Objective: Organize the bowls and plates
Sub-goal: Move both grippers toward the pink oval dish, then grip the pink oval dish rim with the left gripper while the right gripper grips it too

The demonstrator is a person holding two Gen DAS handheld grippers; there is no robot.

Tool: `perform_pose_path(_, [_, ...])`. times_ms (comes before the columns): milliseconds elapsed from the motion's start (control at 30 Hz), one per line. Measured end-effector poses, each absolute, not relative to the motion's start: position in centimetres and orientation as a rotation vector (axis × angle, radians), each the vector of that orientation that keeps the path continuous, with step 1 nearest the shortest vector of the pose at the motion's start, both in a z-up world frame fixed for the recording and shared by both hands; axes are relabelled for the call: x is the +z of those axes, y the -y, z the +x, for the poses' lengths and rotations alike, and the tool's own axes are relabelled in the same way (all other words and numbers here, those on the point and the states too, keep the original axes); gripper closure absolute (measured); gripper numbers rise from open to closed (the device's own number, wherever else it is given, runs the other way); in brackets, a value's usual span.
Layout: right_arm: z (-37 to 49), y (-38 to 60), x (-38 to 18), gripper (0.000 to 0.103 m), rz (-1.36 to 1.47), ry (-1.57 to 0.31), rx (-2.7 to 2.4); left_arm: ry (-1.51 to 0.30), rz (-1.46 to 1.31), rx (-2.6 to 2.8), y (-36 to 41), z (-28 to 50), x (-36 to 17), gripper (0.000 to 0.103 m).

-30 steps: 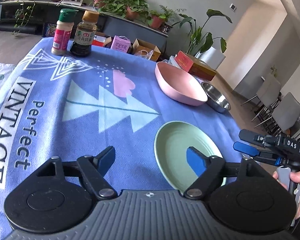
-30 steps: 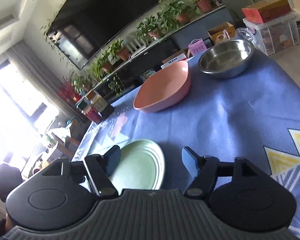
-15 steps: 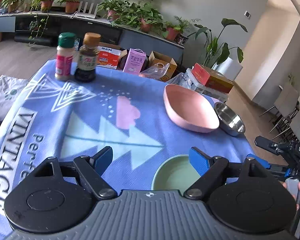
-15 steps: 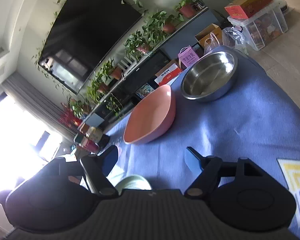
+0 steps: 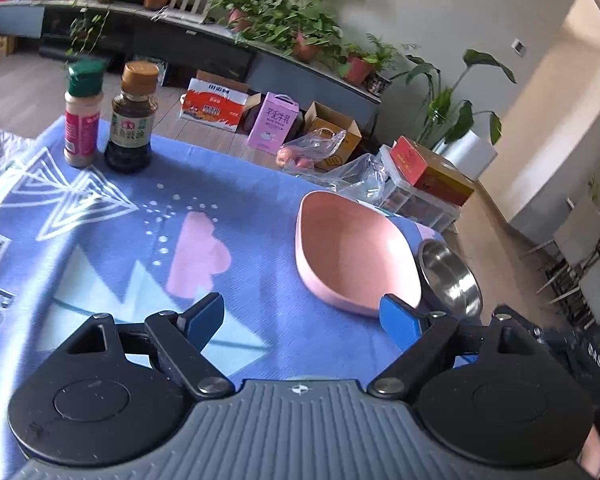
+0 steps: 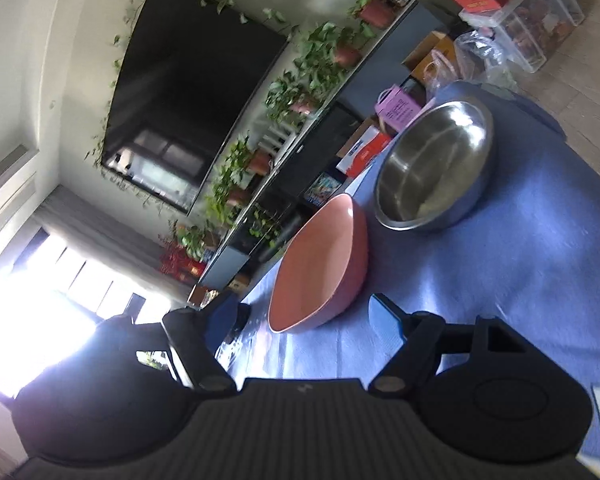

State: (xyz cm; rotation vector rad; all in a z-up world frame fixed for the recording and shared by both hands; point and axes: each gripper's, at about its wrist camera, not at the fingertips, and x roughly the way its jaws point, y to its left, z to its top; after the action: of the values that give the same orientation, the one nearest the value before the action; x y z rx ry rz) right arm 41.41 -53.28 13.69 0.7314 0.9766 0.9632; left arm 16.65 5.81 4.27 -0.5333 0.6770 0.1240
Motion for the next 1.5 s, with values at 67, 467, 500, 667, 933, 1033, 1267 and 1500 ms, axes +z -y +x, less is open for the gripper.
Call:
perform_pose_path(67, [41.9,53.4,13.6,0.000,0.738,-0.980,0.983,-0.678,-0.545,0.129,-5.6,17.7,4.0,0.020])
perform_pose_path(467, [43.7,50.4,11.8,0.002,0.759,-1.041,0.984,-0.655,-0.485,0.216,-4.9,21.6,3.2,0.017])
perform_pose_path(500, [43.8,50.3,11.8,0.003,0.742,-1.038,0.967,-0.651,-0.483,0.223,-5.0,21.8,3.1,0.017])
perform_pose_path(667, [44.1,49.9,10.8,0.016,0.698,-1.059,0.924,-0.649,-0.479,0.231,-5.1,22.7,2.5,0.018])
perform_pose_path(933, [44.0,50.2,10.5,0.023,0.696,-1.051,0.929,-0.679,-0.464,0.223,-4.6,23.9,1.2,0.039])
perform_pose_path(1033, [44.3,50.0,10.5,0.026,0.702,-1.057,0.922,-0.693,-0.437,0.227,-4.1,24.1,0.8,0.059])
perform_pose_path(1267, [44.2,50.1,10.6,0.029,0.714,-1.067,0.915,-0.714,-0.417,0.213,-3.6,24.2,0.8,0.089])
perform_pose_path(1500, [44.0,50.1,10.9,0.029,0.715,-1.072,0.915,-0.708,-0.416,0.204,-3.7,23.2,1.8,0.090])
